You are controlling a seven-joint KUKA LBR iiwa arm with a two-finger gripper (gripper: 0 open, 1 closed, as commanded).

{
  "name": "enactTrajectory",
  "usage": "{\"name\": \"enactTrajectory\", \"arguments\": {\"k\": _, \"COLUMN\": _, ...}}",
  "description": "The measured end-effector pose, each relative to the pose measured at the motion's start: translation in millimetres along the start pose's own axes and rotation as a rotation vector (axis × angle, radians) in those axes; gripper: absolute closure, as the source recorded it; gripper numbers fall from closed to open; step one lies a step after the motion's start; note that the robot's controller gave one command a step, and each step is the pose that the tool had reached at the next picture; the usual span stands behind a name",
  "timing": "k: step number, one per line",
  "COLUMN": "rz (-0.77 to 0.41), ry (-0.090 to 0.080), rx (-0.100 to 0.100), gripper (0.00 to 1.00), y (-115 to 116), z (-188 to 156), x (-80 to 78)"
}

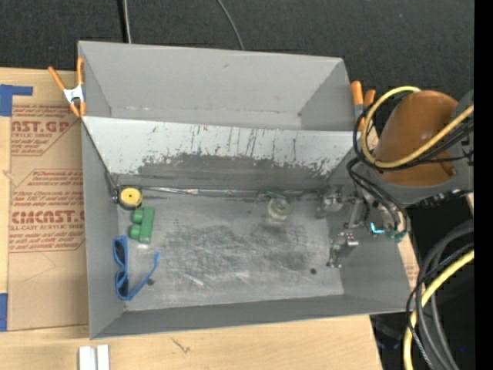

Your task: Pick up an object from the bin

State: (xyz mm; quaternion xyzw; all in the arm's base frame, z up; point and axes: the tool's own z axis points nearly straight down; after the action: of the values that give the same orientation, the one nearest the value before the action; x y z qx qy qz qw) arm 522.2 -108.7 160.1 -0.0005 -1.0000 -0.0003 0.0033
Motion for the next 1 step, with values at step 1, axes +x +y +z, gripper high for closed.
{"name": "enactTrajectory", "arguments": {"k": 1, "rz": -0.182, "ry": -0.022, "rx": 0.005, "gripper": 0.0, "y": 33.4, "z": 73.2, "x": -59.9}}
